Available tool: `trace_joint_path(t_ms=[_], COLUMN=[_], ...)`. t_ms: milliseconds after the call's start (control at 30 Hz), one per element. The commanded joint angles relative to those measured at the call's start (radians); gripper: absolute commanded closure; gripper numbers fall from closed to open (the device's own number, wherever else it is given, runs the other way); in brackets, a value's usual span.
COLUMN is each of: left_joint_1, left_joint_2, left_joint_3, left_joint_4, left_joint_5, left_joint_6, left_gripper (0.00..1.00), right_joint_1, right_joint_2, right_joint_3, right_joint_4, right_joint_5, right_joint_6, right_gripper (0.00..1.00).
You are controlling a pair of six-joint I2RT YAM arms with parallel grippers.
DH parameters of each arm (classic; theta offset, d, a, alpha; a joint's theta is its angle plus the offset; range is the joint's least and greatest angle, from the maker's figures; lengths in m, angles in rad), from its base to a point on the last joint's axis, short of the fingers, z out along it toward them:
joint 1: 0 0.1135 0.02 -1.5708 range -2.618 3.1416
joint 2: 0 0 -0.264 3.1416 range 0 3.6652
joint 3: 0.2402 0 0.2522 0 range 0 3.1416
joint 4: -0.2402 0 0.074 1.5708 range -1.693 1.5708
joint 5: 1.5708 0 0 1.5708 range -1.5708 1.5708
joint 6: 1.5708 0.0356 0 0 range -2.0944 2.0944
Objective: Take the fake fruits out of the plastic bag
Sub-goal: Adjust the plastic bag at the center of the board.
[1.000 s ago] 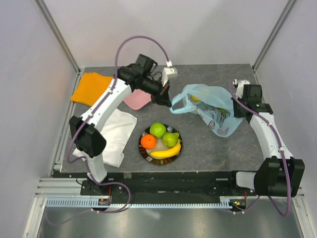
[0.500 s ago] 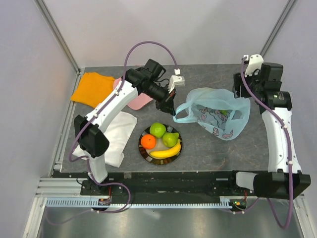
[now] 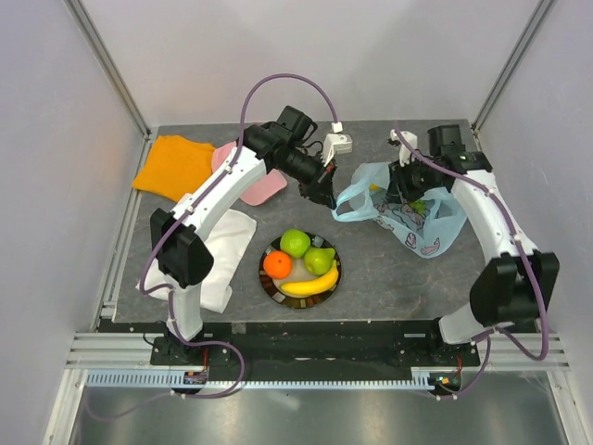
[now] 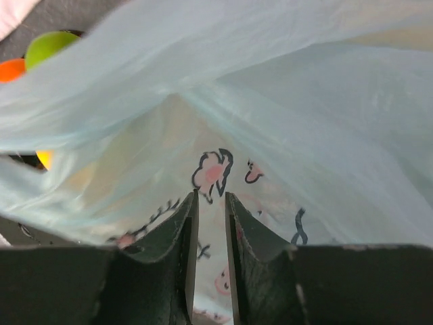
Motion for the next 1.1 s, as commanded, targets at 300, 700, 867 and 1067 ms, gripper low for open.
trace_joint_path(t_ms=[300,700,867,1067], left_joint_1=[-0.005,-0.004,-0.004,-0.004], left_joint_2=[-0.029,-0.022,-0.006,-0.002], left_joint_3=[-0.008,-0.063,-0.059,-0.024], left_joint_4=[0.037,0.035,0.032,0.029], left_joint_5=[-0.006,0.029,0.043,0.043], left_joint_6=[-0.038,-0.024,-0.029,-0.032], left_gripper=[0.98,0.99,0.99,0.98], right_joint_1=[0.009,0.006,0.006,0.011], right_joint_2=[0.321,0.522,0.567,0.541], right_joint_3=[0.138,0.238,0.273,0.272], right_joint_4=[0.233,0.376,0.402,0.275], right_joint_5=[0.286,0.269,0.3,0.26], right_joint_6=[0.373,0.645,0.662,0.651], right_gripper=[0.09,0.02,0.02,0.07])
